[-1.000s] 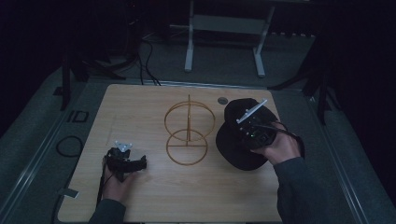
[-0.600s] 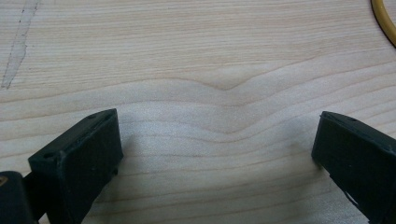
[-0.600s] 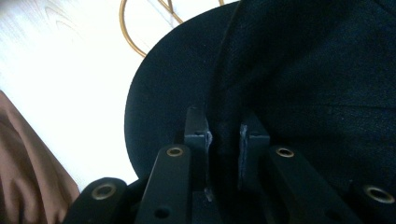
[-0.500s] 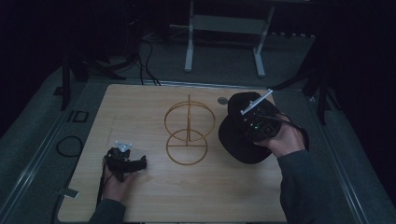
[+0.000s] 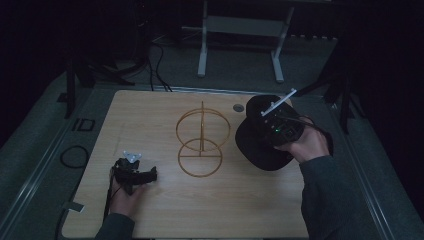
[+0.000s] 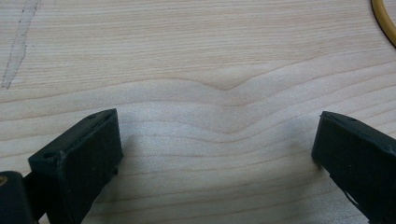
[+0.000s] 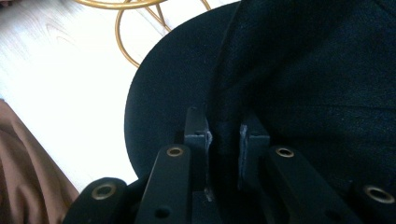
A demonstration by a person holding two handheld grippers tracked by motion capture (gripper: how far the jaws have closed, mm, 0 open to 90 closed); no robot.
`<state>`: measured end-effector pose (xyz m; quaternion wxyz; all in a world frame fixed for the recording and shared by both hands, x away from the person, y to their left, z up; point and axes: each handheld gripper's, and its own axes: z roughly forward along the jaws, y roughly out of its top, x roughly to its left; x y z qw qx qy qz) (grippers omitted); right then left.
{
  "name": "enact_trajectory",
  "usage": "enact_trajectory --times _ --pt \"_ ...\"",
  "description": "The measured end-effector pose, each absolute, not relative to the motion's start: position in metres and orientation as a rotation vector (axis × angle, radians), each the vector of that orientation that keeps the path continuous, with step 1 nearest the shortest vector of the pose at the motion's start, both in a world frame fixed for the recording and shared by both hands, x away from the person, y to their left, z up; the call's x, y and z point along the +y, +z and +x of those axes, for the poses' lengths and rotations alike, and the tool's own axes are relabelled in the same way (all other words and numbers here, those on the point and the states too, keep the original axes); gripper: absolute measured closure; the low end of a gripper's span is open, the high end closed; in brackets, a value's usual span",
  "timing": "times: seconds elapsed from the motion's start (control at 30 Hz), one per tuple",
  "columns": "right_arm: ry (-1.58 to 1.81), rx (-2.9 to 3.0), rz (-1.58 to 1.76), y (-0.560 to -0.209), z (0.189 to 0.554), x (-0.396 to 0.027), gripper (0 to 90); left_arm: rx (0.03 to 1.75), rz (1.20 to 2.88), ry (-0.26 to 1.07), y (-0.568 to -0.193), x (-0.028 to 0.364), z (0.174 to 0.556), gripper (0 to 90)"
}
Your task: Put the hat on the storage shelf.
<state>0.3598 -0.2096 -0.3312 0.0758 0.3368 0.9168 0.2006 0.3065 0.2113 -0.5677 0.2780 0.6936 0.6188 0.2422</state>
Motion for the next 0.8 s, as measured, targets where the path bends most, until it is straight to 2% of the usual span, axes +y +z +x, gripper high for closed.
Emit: enact_trajectory --times 0.8 --pt "0.613 2.771 0.987 -0.313 0.373 -0.212 78.2 1.66 1.862 0.65 -0.568 0.211 0.307 1.2"
